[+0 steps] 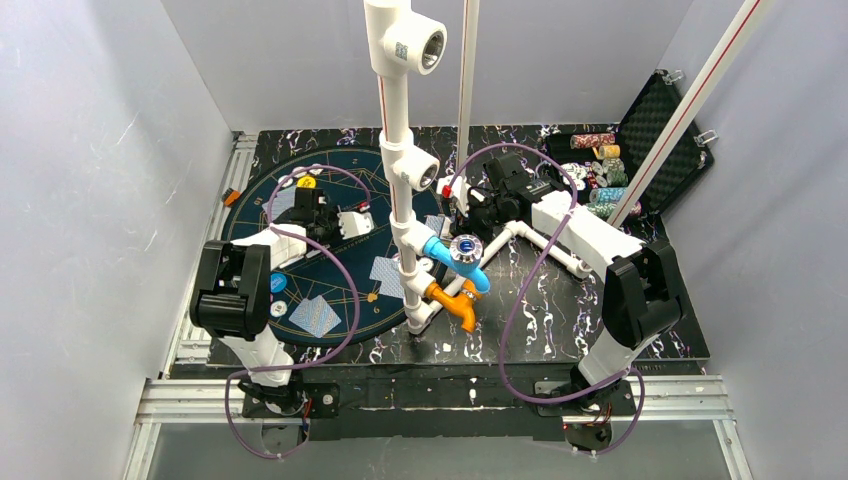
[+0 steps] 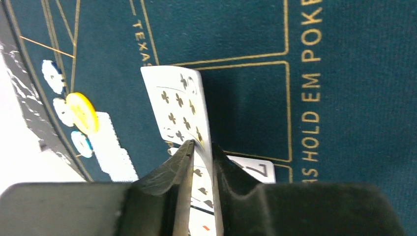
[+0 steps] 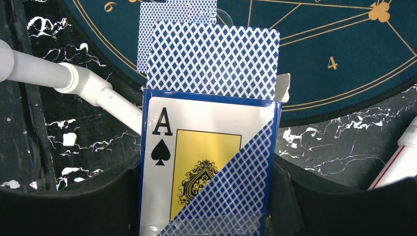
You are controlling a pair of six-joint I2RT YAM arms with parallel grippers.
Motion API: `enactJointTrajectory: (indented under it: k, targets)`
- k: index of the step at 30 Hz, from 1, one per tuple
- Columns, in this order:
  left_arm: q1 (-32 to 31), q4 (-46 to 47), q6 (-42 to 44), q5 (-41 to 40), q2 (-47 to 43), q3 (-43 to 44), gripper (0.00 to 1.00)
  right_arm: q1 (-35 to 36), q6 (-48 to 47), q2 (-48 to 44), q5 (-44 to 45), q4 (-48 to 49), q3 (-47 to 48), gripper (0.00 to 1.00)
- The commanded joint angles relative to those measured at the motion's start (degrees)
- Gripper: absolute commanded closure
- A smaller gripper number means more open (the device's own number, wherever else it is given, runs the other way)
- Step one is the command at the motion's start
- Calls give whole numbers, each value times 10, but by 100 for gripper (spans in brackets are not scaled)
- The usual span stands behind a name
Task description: Distribute texas hold em gaming equipment
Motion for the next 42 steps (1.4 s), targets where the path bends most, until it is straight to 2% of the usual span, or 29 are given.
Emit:
enactJointTrajectory:
  k: [1, 4, 11, 12, 14, 17, 21, 24, 28, 29, 31, 36, 42]
  targets:
    - [-2, -18, 38, 4, -11, -19, 72, -3, 1, -6, -6, 12, 11, 99]
    - [-2, -58, 46, 16, -27, -21, 49, -3, 3, -6, -5, 14, 11, 99]
    - [-1, -207, -98, 101, -100, 52, 28, -3, 11, -3, -6, 17, 13, 99]
    - [-1, -232, -127, 116, -107, 69, 23, -3, 11, -3, -8, 18, 13, 99]
    - [3, -279, -204, 155, -108, 112, 18, -3, 15, -2, -14, 22, 14, 99]
    - [4, -316, -356, 255, -99, 164, 16, -3, 20, -1, -22, 29, 14, 99]
    - [3, -296, -596, 423, -55, 205, 12, -3, 25, 1, -28, 36, 10, 99]
    - [1, -203, -774, 527, -22, 201, 11, -3, 24, -4, -25, 35, 7, 99]
    - [-17, -37, -965, 584, -2, 168, 11, -2, 23, -11, -21, 34, 2, 99]
    - [-24, -6, -995, 592, 3, 163, 11, -1, 24, -12, -20, 35, 1, 99]
    - [-42, -1, -1020, 599, 17, 169, 12, 0, 24, -14, -20, 37, -3, 99]
    - [-88, 0, -1039, 593, 42, 177, 13, 7, 25, -13, -20, 41, -3, 99]
    - [-115, 2, -1056, 585, 76, 182, 23, 12, 24, -13, -24, 38, 6, 99]
